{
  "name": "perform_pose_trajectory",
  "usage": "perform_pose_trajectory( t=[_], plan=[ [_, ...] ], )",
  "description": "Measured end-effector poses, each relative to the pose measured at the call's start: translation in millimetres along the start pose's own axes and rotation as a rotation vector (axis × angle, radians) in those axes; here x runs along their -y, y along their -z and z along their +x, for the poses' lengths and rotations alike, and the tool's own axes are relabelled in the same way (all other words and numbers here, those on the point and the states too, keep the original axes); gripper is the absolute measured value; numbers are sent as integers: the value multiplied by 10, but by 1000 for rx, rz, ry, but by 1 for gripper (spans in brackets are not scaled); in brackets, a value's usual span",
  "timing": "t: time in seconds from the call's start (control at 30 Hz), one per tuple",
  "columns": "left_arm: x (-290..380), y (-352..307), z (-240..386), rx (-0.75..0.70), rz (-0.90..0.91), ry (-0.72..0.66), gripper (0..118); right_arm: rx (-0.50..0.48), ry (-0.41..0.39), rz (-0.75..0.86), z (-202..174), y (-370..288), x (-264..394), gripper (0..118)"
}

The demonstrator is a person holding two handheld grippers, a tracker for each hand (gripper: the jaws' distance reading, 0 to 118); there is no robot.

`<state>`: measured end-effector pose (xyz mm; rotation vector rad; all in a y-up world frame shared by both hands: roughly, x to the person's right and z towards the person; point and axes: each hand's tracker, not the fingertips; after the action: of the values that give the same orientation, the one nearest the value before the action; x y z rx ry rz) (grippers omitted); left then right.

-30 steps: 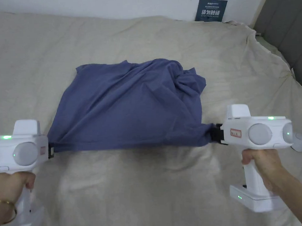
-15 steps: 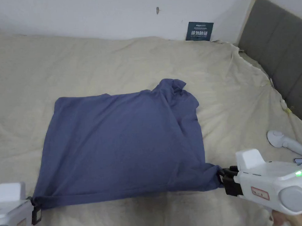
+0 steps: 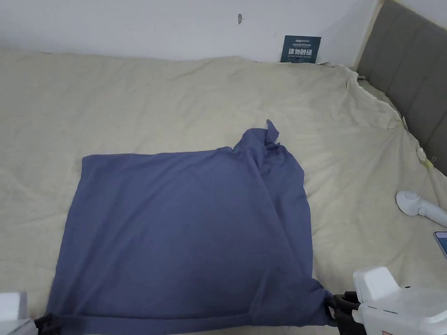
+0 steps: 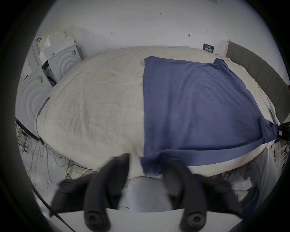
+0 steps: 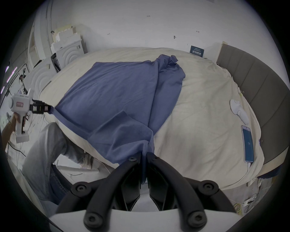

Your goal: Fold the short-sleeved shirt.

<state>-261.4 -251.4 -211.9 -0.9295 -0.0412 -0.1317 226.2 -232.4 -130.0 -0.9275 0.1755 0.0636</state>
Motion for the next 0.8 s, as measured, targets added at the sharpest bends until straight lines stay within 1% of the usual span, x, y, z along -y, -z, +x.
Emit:
perform_pose_trajectory(
  t=[0.03,0.07,0.1,0.13,0.2,0.27,0.33,0.43,0.5,0.57,0.63,0.67,0.73,0.8],
  plan=[
    [-5,-26,-37,1,3,-2,92,-16,16,-6,16,-24,-11,29],
    [-18,-71,-88,13,17,-10,100,-18,26,0,23,-56,-24,53],
    [-43,-128,-134,35,40,-19,104,-17,26,6,37,-103,-42,89],
    [-77,-191,-174,52,59,-29,105,-14,25,10,53,-152,-68,102],
    [-212,-339,-278,57,105,-84,107,23,34,55,105,-301,-160,104],
    [-369,-477,-364,73,152,-144,107,54,70,126,180,-472,-290,104],
    [-566,-627,-417,79,240,-213,108,80,99,213,246,-663,-460,104],
    [-855,-800,-315,54,363,-233,111,142,146,348,282,-881,-711,104],
    [-1017,-860,-184,39,448,-253,112,198,149,446,241,-967,-857,106],
    [-1135,-911,-24,38,536,-271,111,237,138,500,180,-971,-955,110],
    [-1206,-898,152,15,602,-258,110,273,175,543,109,-930,-1016,110],
    [-1237,-898,251,8,630,-245,107,275,200,587,63,-913,-1024,110],
    [-1244,-907,391,27,677,-228,92,276,252,634,-7,-863,-1018,109],
    [-1215,-886,492,42,707,-208,79,259,255,683,-98,-841,-984,109]
  ],
)
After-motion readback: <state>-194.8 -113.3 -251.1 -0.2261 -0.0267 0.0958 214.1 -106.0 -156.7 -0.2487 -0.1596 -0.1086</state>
